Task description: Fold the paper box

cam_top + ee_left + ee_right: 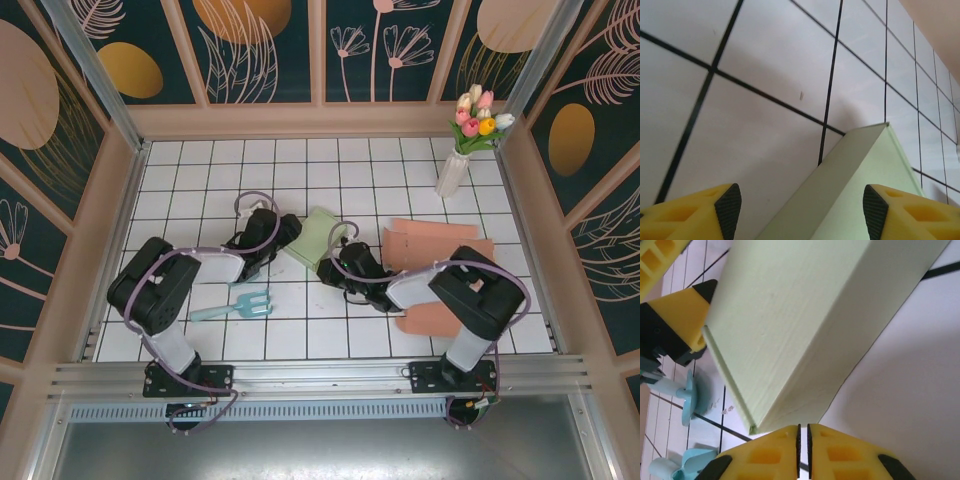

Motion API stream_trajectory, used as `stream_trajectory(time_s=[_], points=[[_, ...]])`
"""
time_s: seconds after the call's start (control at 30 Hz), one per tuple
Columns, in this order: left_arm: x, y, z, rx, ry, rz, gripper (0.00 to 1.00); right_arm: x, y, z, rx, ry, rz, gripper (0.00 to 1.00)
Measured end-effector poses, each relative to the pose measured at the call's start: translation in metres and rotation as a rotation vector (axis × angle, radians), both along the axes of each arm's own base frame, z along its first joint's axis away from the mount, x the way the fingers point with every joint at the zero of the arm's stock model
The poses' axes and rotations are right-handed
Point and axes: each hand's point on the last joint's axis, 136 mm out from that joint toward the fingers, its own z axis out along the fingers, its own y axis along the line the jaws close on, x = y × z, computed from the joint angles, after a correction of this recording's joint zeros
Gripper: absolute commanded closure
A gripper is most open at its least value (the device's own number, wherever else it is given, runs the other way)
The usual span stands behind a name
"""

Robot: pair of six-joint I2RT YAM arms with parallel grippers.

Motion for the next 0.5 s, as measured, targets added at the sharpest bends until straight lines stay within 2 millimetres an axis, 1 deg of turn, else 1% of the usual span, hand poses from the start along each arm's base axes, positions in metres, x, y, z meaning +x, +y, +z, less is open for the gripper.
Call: stream_trajectory(time_s=[0.07,0.13,0.2,0.23,0.3,0.37,0.4,0.43,0.5], points=[[0.0,0.005,0.015,0.011,-0.025,0.014,0.3,-0.001,-0.01,0.011,-0.036,-0.038,-0.004,0.63],[-0.002,0.008,0.031,0.007,-0.055,0.018,0.31,0.003,-0.018,0.025,-0.076,-0.088,-0.007,0.57],[-0.01,0.013,0.046,-0.017,-0.086,0.017,0.32,0.011,-0.026,0.042,-0.146,-0.145,0.0,0.46],[-0.015,0.014,0.05,-0.03,-0.096,0.014,0.32,0.017,-0.029,0.049,-0.176,-0.172,0.001,0.44],[-0.029,0.016,0.05,-0.048,-0.1,0.008,0.32,0.036,-0.037,0.068,-0.227,-0.232,-0.01,0.38],[-0.043,0.008,0.044,-0.058,-0.086,-0.018,0.31,0.056,-0.046,0.083,-0.261,-0.274,-0.01,0.34],[-0.051,0.002,0.041,-0.064,-0.077,-0.036,0.31,0.068,-0.053,0.087,-0.277,-0.284,-0.018,0.32],[-0.057,-0.003,0.038,-0.074,-0.069,-0.05,0.32,0.079,-0.059,0.091,-0.292,-0.294,-0.019,0.31],[-0.068,-0.013,0.033,-0.095,-0.055,-0.077,0.31,0.102,-0.07,0.092,-0.323,-0.302,-0.019,0.27]])
